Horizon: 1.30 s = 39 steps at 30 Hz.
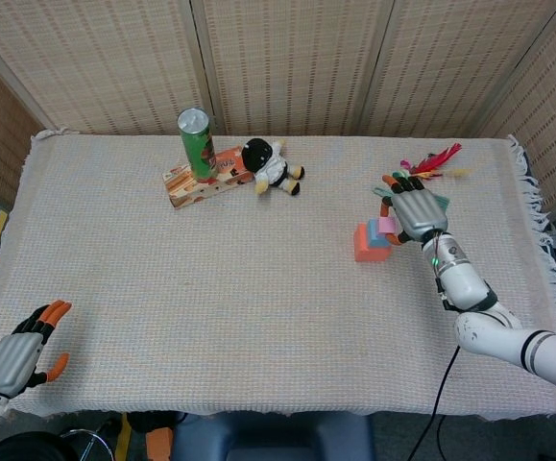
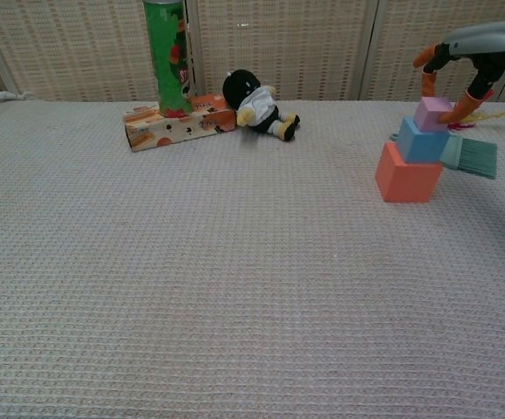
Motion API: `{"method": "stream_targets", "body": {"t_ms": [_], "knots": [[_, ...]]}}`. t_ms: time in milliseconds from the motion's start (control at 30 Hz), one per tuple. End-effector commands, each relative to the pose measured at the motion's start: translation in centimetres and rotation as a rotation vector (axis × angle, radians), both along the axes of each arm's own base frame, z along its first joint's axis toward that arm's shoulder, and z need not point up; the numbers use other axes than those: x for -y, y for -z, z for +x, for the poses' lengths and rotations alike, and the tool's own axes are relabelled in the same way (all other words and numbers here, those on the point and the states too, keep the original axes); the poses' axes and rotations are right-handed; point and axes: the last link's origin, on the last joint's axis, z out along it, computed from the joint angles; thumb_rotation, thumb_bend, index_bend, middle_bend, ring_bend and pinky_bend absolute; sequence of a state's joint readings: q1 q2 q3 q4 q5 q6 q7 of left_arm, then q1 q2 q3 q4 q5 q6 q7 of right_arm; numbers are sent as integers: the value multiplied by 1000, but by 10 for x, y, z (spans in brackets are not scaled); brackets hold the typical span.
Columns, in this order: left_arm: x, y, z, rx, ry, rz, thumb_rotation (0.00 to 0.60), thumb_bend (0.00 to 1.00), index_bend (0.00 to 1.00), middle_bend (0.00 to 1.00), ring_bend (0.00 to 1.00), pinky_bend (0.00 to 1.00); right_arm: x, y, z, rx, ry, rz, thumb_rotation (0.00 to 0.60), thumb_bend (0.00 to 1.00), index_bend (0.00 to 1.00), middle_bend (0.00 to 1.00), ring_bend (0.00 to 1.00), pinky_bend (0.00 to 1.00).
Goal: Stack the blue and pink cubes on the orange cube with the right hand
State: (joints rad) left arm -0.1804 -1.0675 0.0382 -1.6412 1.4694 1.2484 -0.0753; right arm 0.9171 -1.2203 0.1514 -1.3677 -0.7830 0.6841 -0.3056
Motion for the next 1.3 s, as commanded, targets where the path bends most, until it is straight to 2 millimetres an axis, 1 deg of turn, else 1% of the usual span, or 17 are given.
{"method": "stream_targets", "body": {"t_ms": [33, 167, 333, 500, 533, 633, 700, 733, 767, 833, 867, 967, 1067, 1133, 1167, 1200, 1300], "knots": [[0, 0, 0, 1, 0, 0, 600, 439, 17, 0, 0, 168, 0, 0, 1, 1, 2, 1, 600, 186, 421, 25, 0, 0], [0, -1, 0, 1, 0, 2, 600, 440, 17, 0, 0, 169, -1, 0, 2, 3, 0, 1, 600, 186, 383, 25, 0, 0], [0, -1, 0, 3, 2, 3, 600, 439, 17, 0, 0, 169, -2, -1, 4, 6, -3, -2, 600, 186, 361, 25, 0, 0], [1, -2, 1, 3, 4, 3, 600, 439, 16, 0, 0, 169, -6, -8, 5, 22, -4, -13, 600, 186, 330, 25, 0, 0], [1, -2, 1, 3, 5, 4, 600, 439, 16, 0, 0, 169, -7, -11, 6, 27, -4, -19, 600, 186, 313, 25, 0, 0], [2, -3, 1, 3, 7, 9, 600, 440, 17, 0, 0, 169, -18, -25, 5, 58, 2, -49, 600, 186, 206, 18, 0, 0], [2, -5, 2, 3, 9, 19, 600, 440, 17, 0, 0, 169, -40, -35, 4, 100, -13, -78, 600, 185, 84, 3, 0, 0], [2, -6, 2, 1, 11, 26, 600, 440, 17, 0, 0, 169, -55, -38, 2, 119, -26, -90, 600, 185, 54, 1, 0, 0], [2, -7, 1, -5, 13, 38, 600, 439, 17, 0, 0, 169, -79, -41, -3, 141, -43, -102, 600, 185, 22, 0, 0, 0], [1, -10, 1, -15, 22, 62, 600, 439, 16, 0, 0, 169, -120, -42, -16, 162, -58, -121, 600, 185, 0, 0, 0, 0], [1, -10, 1, -20, 26, 78, 600, 439, 15, 0, 0, 169, -148, -40, -28, 153, -64, -132, 600, 185, 0, 0, 0, 0], [0, -12, 1, -32, 42, 109, 600, 439, 13, 0, 0, 160, -209, -35, -60, 108, -66, -192, 600, 185, 0, 0, 0, 0], [0, -12, 5, -45, 83, 146, 600, 439, 13, 0, 0, 132, -255, -28, -84, 108, -89, -288, 600, 185, 0, 0, 0, 0], [0, -11, 8, -41, 120, 174, 600, 439, 13, 0, 0, 121, -271, -25, -95, 114, -90, -339, 600, 185, 0, 0, 0, 0], [1, -10, 10, -37, 144, 191, 600, 439, 13, 0, 0, 117, -278, -24, -98, 93, -96, -324, 600, 185, 0, 0, 0, 0], [1, -10, 12, -33, 163, 203, 600, 438, 13, 0, 0, 115, -281, -26, -97, 90, -106, -310, 600, 185, 0, 0, 0, 0], [4, -10, 13, -36, 196, 225, 600, 439, 13, 0, 0, 112, -285, -34, -93, 117, -115, -346, 600, 185, 0, 0, 0, 0]]}}
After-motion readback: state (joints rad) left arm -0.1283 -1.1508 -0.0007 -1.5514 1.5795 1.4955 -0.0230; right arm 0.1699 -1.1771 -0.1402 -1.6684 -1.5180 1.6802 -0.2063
